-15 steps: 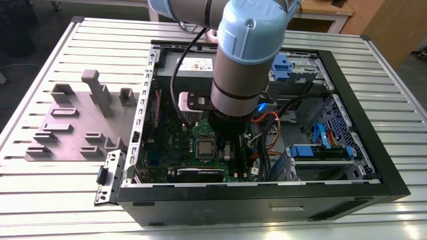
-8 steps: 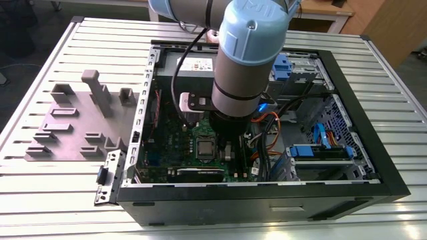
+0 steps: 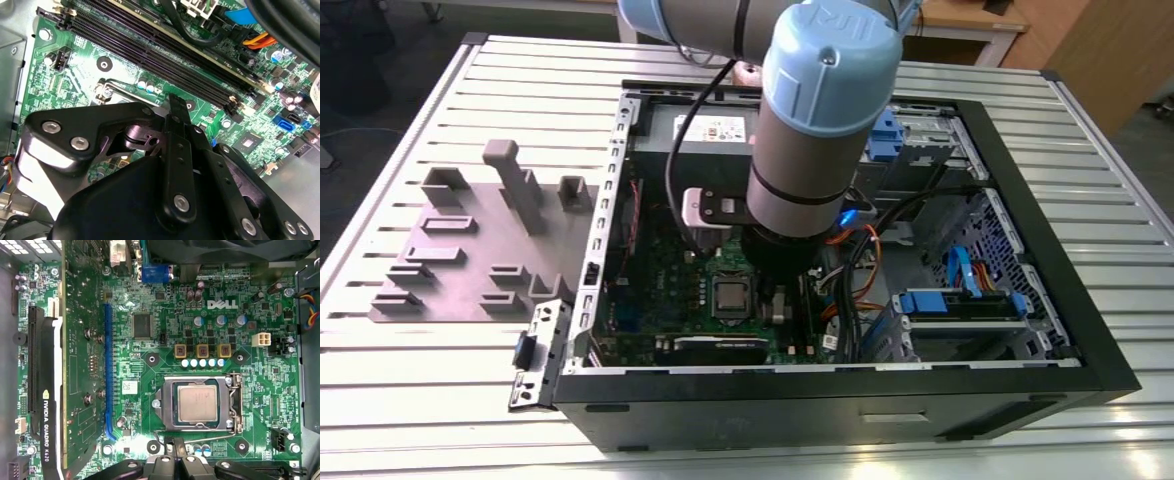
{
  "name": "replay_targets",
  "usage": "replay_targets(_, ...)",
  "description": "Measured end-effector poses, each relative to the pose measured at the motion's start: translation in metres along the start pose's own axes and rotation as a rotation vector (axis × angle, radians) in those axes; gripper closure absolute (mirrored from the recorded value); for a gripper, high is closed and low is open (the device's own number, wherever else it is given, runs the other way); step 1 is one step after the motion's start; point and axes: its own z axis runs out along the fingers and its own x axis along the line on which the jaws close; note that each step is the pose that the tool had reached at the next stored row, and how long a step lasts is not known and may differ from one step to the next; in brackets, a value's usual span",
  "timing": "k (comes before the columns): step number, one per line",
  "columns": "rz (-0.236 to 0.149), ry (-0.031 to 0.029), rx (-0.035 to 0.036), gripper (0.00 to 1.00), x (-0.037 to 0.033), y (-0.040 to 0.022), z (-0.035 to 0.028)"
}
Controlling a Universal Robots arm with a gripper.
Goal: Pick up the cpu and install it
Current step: 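Install the first cpu locking lever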
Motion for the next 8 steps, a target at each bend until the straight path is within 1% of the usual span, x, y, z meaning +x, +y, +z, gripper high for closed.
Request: replay_targets(8,0.0,-0.0015,0.0,0.89,0.0008,-0.0022,0.0034)
